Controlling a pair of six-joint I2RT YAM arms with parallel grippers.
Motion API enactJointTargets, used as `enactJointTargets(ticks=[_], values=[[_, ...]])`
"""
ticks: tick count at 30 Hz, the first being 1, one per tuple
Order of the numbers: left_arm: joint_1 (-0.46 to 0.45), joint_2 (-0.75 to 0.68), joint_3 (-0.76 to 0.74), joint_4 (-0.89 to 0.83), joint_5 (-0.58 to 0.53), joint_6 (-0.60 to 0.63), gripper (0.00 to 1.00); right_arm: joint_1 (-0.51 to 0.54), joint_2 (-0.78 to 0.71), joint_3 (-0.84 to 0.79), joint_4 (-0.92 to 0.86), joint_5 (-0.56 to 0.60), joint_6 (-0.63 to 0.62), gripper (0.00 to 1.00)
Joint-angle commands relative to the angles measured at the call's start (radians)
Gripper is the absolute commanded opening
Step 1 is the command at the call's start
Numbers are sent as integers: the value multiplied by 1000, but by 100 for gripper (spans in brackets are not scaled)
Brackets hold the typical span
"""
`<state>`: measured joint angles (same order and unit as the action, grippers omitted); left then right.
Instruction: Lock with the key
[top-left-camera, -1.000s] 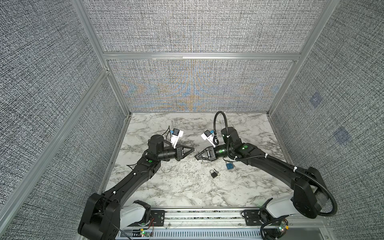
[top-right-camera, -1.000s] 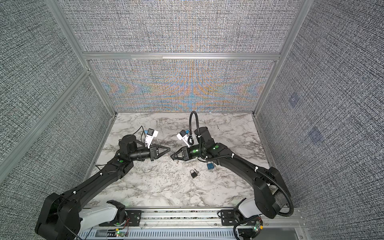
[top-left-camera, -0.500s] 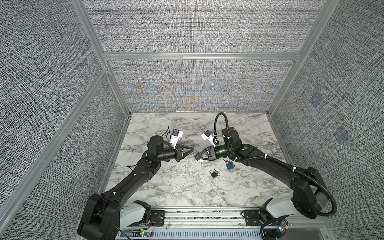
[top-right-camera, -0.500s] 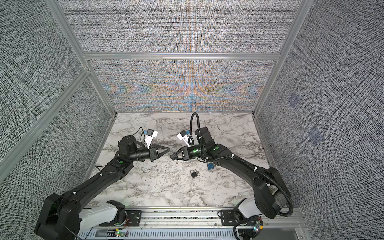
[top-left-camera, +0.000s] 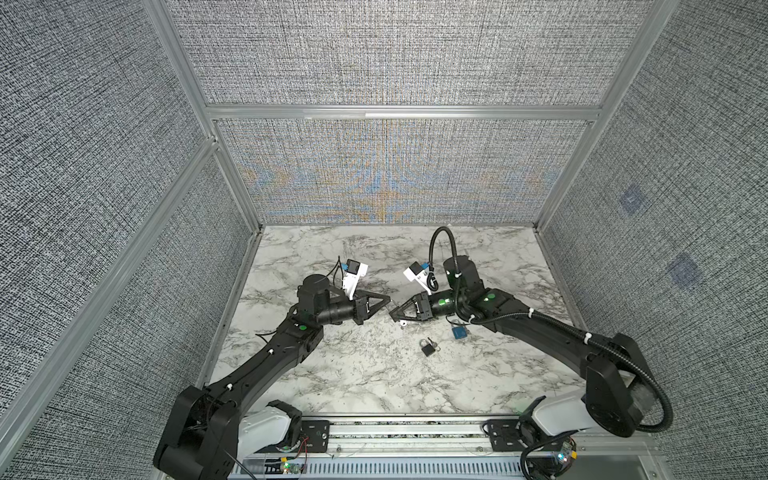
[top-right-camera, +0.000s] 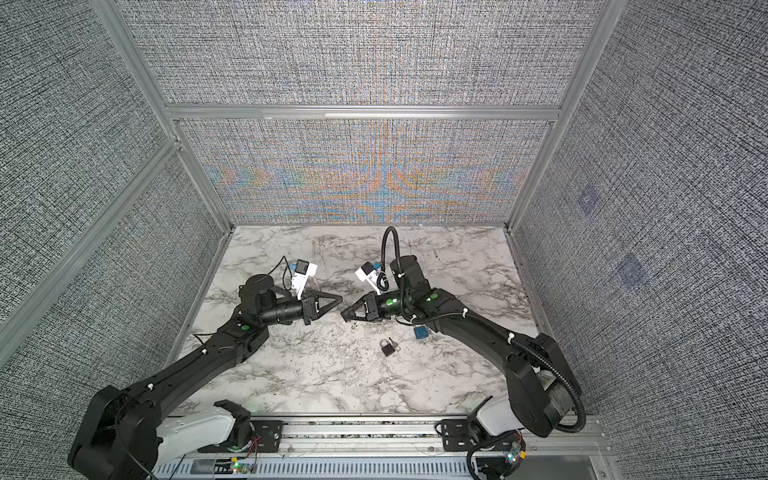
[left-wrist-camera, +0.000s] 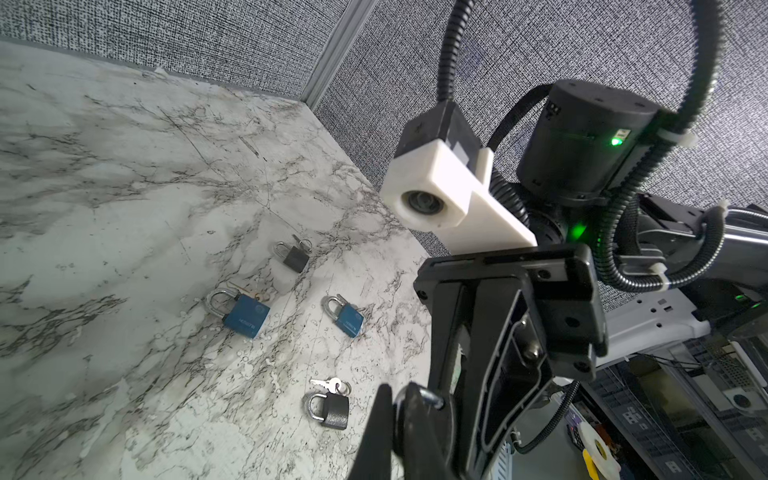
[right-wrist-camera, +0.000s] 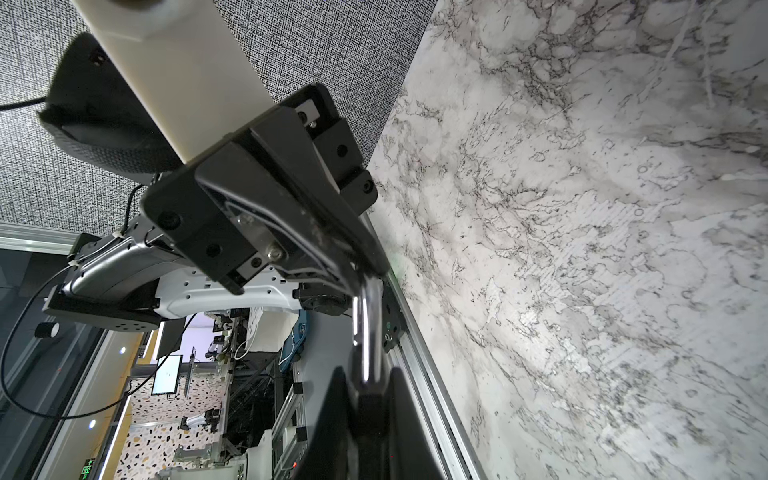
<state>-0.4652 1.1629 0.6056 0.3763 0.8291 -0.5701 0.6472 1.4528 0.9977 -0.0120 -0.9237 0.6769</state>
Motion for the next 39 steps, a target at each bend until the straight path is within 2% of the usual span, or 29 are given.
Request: enactJointTargets(ticks=[1,13,24,39], values=[[-13,-2,-16,-66,3,-2,0,-1,-13,8,224,-99,-3,0],[-8,-5,18,-101,-28,16,0,-6,-26,-5,245,-114,19,0],[-7,-13,11,-103,-11,23,0,-25,-29,-51,405,-143,121,0],[-62,-37,-13,-93,34,-13,0,-32,1,-29,395,-102,105,0]])
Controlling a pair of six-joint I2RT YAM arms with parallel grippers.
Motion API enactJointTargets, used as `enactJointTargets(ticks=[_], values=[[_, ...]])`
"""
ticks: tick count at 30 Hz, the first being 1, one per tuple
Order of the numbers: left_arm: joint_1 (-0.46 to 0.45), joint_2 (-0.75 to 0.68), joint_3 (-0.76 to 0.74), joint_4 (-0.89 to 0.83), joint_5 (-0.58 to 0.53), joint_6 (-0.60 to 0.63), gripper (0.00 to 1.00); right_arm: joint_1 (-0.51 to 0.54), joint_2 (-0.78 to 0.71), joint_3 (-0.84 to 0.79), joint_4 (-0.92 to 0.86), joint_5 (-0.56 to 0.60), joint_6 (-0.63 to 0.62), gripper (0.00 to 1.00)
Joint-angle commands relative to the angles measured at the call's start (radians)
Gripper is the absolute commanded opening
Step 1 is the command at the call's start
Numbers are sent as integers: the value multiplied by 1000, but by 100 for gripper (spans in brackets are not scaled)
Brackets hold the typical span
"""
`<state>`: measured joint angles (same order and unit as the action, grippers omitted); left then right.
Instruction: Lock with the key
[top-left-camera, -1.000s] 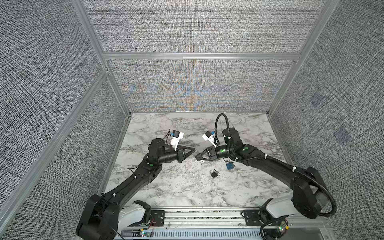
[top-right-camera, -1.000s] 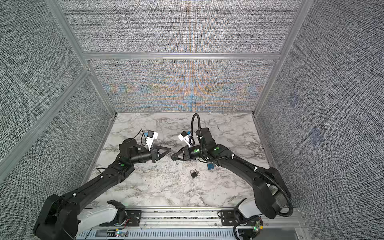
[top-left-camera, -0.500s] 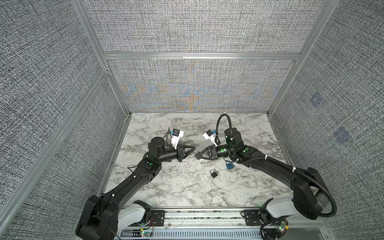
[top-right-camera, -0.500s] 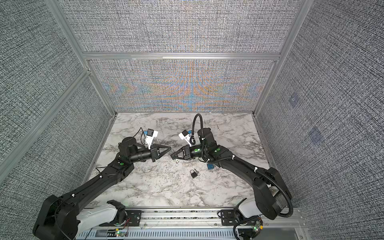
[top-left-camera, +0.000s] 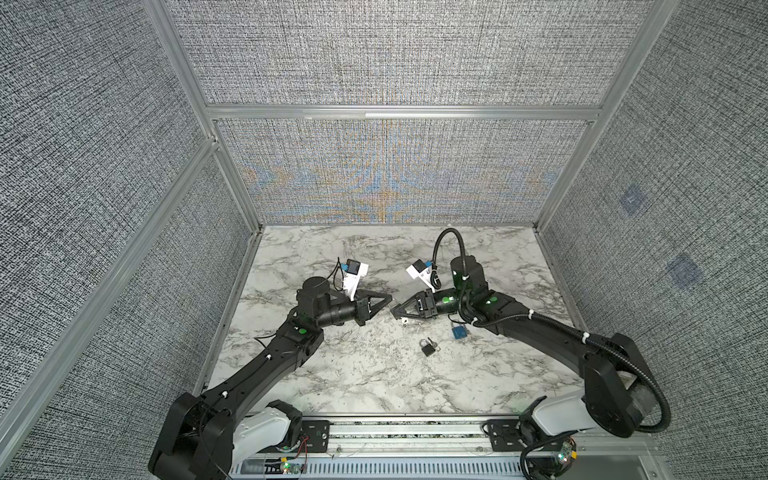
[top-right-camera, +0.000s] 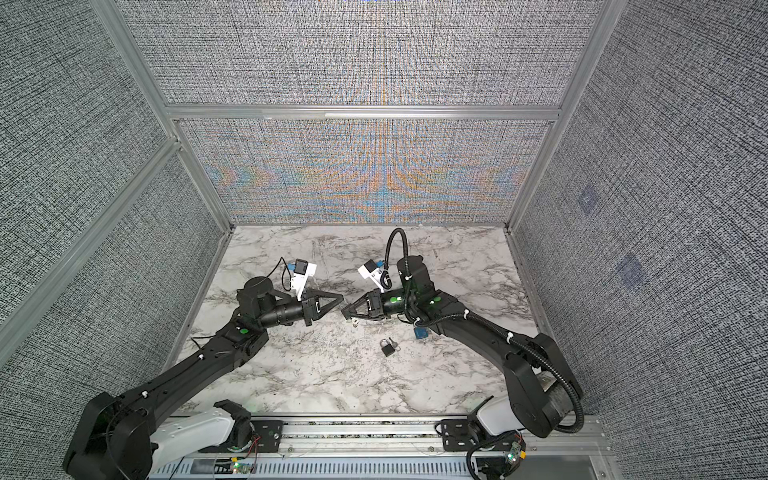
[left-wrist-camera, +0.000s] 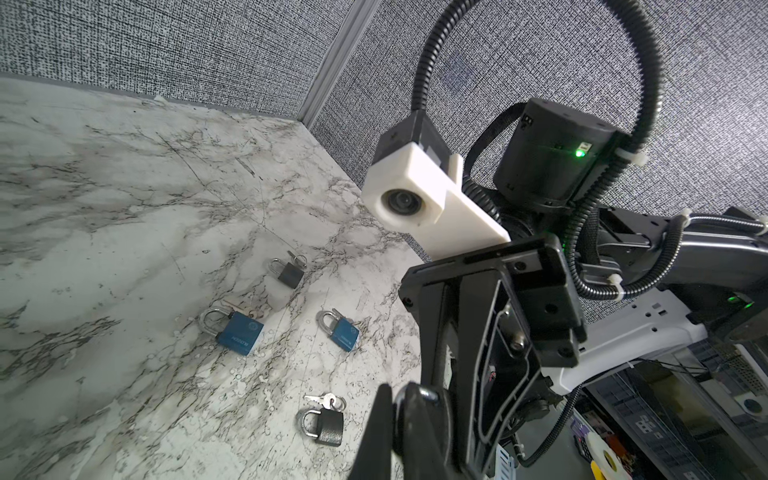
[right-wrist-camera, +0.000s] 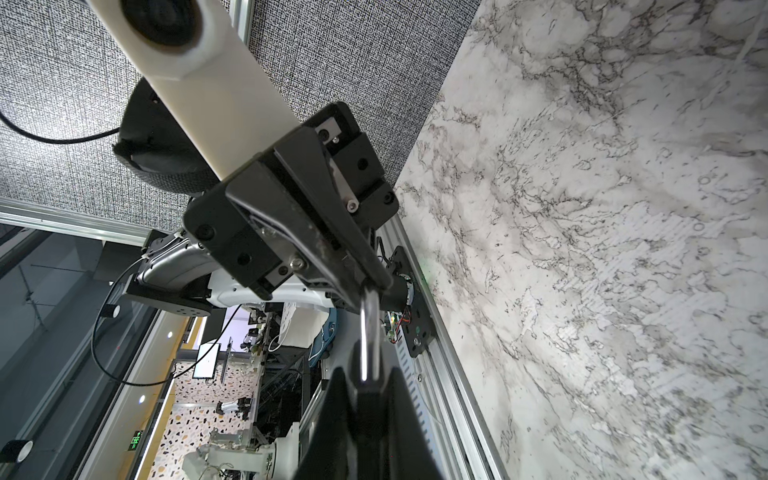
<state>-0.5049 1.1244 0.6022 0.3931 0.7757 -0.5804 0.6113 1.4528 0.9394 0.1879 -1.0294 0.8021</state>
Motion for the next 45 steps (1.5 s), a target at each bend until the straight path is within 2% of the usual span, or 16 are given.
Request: enactJointTargets(ticks=[1,26,36,45], values=[[-26,0,-11,-112,84,-2,0,3,0,33,187,7,-25,0],[-78,-28,-65,-83,62,-40,0,-4,22,69,123,63,-73,0],[-70,-13,11,-147,-13,-6,0,1,-7,58,22,92,-142,0],[-8,0,90,-201,-38,3,0,26,-31,36,-56,123,-203,0]])
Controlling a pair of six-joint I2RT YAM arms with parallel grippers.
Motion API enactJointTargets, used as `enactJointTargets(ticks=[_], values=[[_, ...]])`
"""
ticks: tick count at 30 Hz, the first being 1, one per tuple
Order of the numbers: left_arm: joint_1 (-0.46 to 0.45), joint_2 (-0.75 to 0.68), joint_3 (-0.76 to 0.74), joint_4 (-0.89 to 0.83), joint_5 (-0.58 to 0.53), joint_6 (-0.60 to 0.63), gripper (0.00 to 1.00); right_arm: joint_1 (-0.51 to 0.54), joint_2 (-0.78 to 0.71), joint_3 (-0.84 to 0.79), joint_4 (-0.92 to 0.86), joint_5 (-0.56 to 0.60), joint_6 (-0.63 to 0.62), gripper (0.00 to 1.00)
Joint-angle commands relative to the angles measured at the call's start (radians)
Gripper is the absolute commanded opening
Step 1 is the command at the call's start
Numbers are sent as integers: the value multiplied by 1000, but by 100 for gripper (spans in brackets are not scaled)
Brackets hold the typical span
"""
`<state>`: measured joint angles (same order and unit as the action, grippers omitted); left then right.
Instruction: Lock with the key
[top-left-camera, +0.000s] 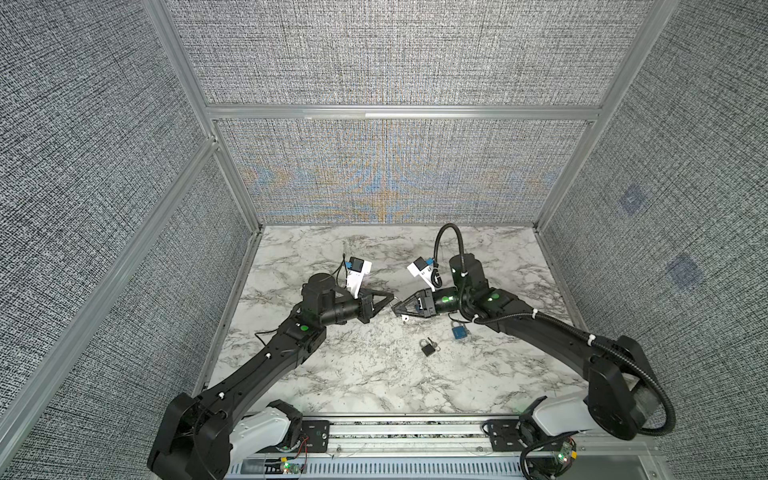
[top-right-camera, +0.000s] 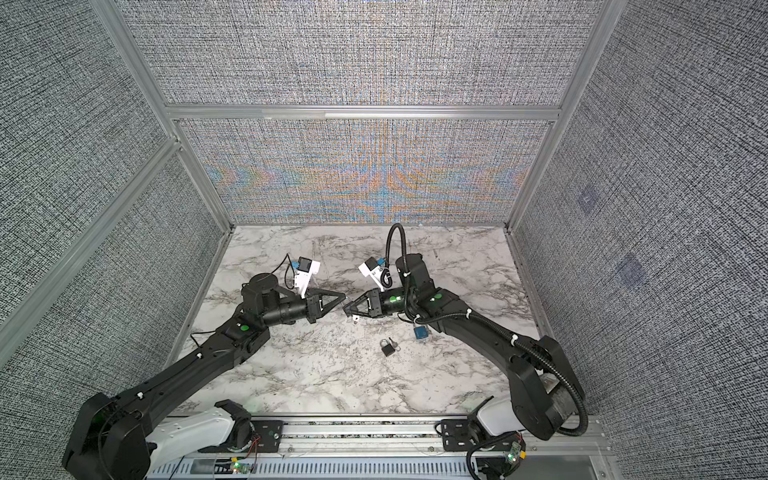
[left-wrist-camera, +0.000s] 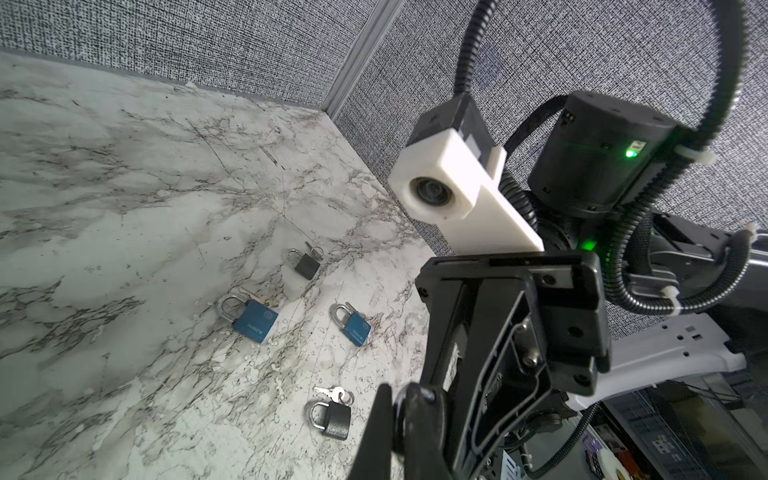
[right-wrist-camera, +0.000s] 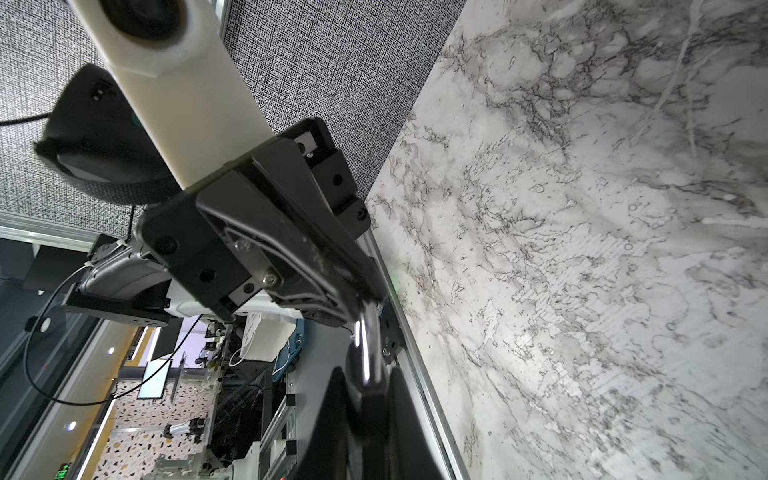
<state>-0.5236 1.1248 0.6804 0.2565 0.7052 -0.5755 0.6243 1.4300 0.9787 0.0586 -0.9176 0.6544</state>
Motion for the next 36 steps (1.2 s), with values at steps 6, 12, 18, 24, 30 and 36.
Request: enactJointTargets(ticks=[6,12,18,24,30,36], values=[[46,-34,2,-39,16,-1,4,19,-1,-9,80,1,-55,0],[56,-31,-8,-49,38,-4,25,21,15,-2,88,-10,-52,0],[55,-29,-20,-29,75,-7,31,21,21,1,104,-18,-42,0],[55,-10,-26,2,108,-36,31,22,33,5,115,-27,-32,0],[56,27,-18,34,159,-60,26,29,40,7,119,-28,-29,0],[55,58,-24,82,201,-79,8,31,40,7,122,-28,-29,0]])
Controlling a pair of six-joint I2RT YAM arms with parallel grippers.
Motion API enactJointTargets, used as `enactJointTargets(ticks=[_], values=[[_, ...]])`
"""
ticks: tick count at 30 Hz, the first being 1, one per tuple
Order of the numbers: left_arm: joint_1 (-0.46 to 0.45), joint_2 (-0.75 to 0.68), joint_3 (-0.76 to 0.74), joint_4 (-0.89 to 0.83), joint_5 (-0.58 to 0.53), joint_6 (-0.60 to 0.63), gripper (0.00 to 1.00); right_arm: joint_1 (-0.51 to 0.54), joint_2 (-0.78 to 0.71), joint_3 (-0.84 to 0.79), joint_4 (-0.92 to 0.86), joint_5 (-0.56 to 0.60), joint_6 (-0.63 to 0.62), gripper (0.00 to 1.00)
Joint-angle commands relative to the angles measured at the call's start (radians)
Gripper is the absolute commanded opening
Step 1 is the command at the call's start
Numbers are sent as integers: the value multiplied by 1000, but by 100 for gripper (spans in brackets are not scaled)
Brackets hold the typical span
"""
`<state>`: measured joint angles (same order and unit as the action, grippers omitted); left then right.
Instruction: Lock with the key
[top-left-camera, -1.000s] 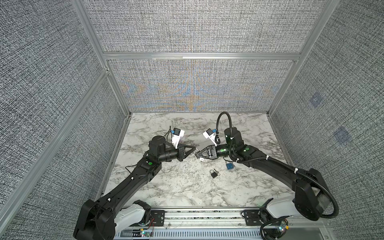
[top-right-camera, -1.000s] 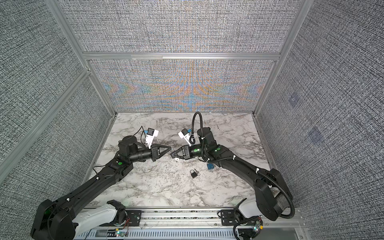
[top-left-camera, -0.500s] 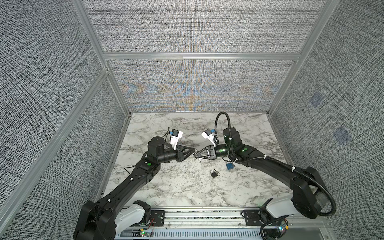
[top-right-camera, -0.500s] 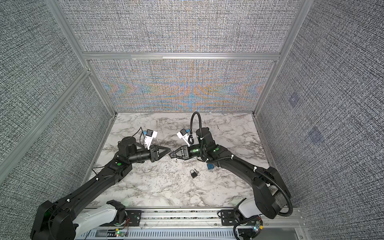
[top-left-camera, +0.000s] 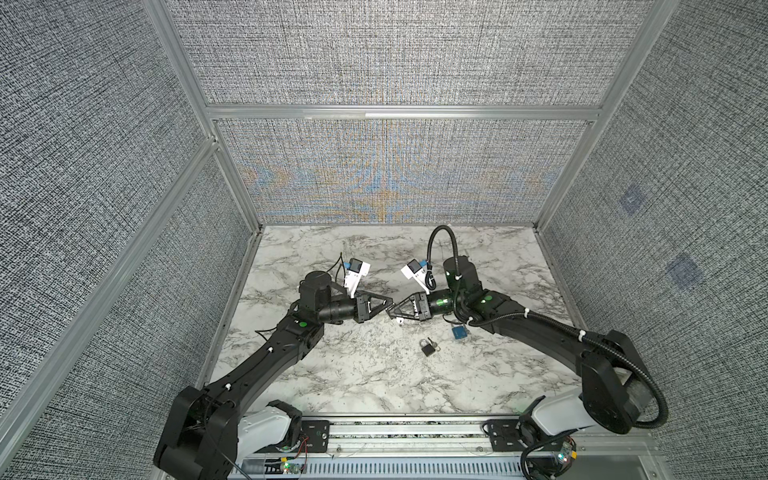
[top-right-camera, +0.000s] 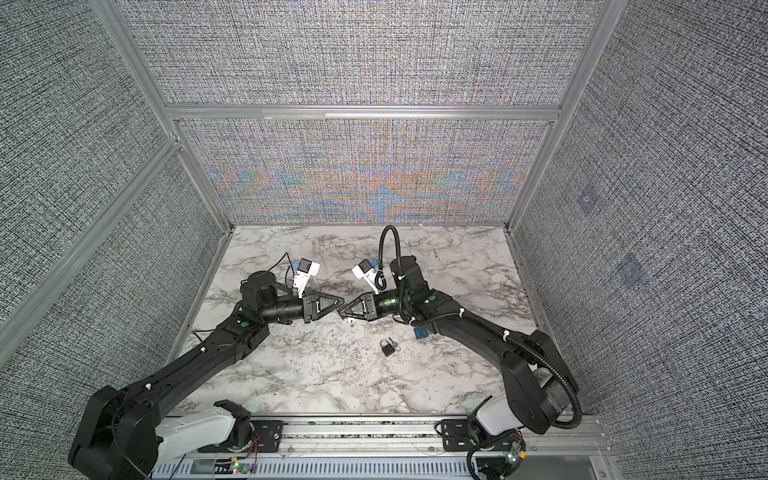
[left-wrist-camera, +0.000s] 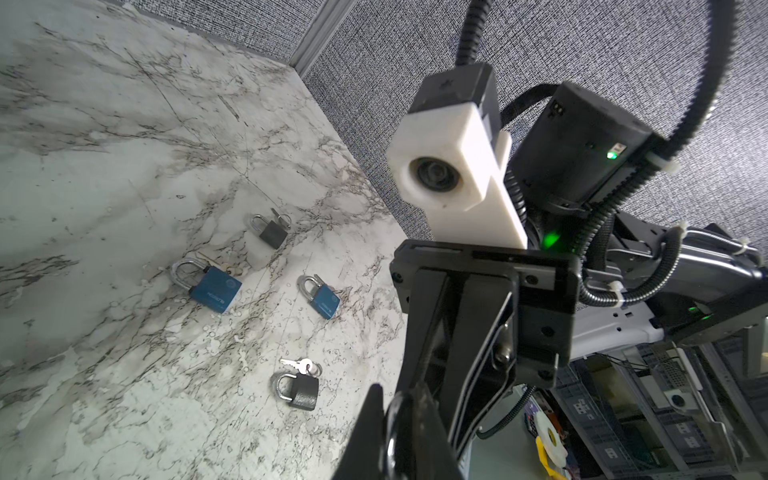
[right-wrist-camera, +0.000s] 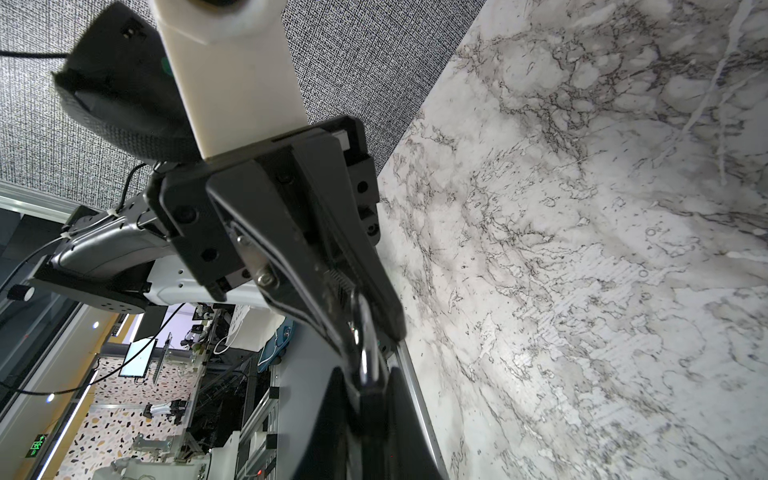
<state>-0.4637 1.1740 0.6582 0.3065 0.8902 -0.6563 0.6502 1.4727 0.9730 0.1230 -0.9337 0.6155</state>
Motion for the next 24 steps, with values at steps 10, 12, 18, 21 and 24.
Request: enactJointTargets(ticks=[10,12,18,21,24], values=[[-5,-6,-21,18,-27,-3,0,-1,-4,8,77,-2,15,11],[-4,-9,-26,12,-49,-10,0,-7,1,-2,100,-1,29,26],[-2,-8,-35,51,-100,-69,0,-29,-7,-38,156,-12,66,37],[2,-5,-23,40,-123,-86,0,-36,-23,-40,158,-7,67,38],[6,-5,-12,37,-130,-103,0,-43,-41,-88,162,-5,68,39]])
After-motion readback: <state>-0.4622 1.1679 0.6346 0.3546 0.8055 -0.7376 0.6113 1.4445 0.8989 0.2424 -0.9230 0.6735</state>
